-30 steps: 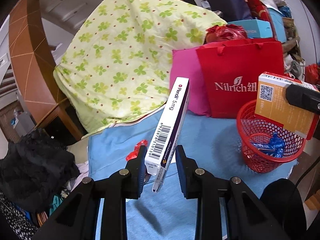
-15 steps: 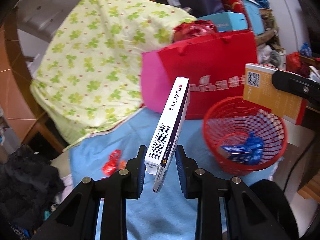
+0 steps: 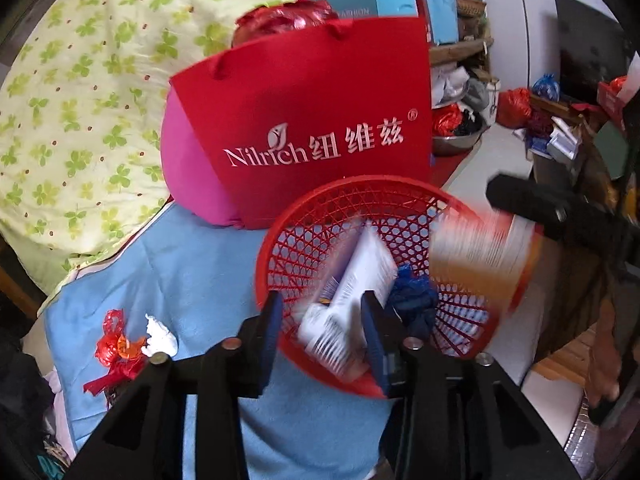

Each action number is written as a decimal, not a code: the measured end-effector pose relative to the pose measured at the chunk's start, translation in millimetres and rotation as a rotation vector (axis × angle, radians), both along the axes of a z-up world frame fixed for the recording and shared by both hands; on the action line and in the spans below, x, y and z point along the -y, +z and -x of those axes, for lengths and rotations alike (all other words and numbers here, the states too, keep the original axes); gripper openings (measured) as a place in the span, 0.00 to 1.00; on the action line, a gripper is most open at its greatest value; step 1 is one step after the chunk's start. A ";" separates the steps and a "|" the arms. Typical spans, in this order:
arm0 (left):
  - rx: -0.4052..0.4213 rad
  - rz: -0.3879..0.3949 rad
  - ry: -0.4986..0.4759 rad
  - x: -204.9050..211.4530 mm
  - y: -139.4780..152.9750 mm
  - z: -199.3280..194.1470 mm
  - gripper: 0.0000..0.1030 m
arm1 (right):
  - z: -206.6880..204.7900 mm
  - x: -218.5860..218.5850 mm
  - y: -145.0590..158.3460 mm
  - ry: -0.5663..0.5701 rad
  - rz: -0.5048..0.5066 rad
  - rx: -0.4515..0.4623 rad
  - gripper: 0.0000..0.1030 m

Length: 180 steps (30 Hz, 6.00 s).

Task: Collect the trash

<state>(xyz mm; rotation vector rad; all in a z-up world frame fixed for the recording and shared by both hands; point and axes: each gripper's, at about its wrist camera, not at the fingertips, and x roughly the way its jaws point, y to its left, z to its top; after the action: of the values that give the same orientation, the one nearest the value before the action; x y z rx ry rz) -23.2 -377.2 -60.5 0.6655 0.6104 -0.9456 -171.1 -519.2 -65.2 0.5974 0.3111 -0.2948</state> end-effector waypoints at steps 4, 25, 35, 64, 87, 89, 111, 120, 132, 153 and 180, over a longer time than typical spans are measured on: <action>-0.017 -0.013 0.021 -6.7 -11.0 -3.7 0.44 | -1.1 8.9 -14.6 0.000 -0.050 -0.039 0.73; -0.055 0.173 0.387 -204.9 17.5 -45.9 0.61 | -21.5 -104.7 69.6 0.175 0.229 0.070 0.73; -0.026 0.270 0.516 -286.8 26.3 -55.8 0.61 | -45.6 -184.9 93.7 0.325 0.349 0.057 0.73; -0.218 0.129 0.822 -375.4 -104.8 -179.7 0.62 | -283.9 -208.6 -67.7 0.579 0.015 -0.320 0.73; -0.268 0.138 0.639 -248.4 -96.8 -270.2 0.62 | -435.0 -114.0 -187.0 0.413 -0.365 -0.400 0.31; -0.246 0.137 0.615 -230.4 -92.0 -276.1 0.62 | -430.8 -108.7 -180.1 0.405 -0.377 -0.372 0.30; -0.340 0.069 0.597 -144.5 -124.6 -344.7 0.23 | -393.8 -79.1 -120.1 0.177 -0.214 -0.203 0.30; -0.252 0.248 0.548 -192.5 -40.9 -274.9 0.23 | -375.9 -100.4 -94.5 0.234 -0.136 -0.136 0.30; 0.069 0.240 0.602 -223.7 36.5 -162.7 0.24 | -288.9 -145.0 -44.7 0.349 0.043 0.001 0.30; 0.247 0.292 0.556 -231.1 81.5 -66.2 0.24 | -135.8 -160.8 9.4 0.333 0.137 0.059 0.30; 0.225 0.302 0.533 -229.1 81.9 -39.4 0.24 | -85.3 -170.8 56.6 0.344 0.184 0.145 0.31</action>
<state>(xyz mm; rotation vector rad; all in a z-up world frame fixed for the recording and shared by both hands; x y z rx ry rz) 16.2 -148.1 21.4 0.3057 0.4017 -0.4420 -85.8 -348.4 -8.7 0.3733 0.2388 0.0513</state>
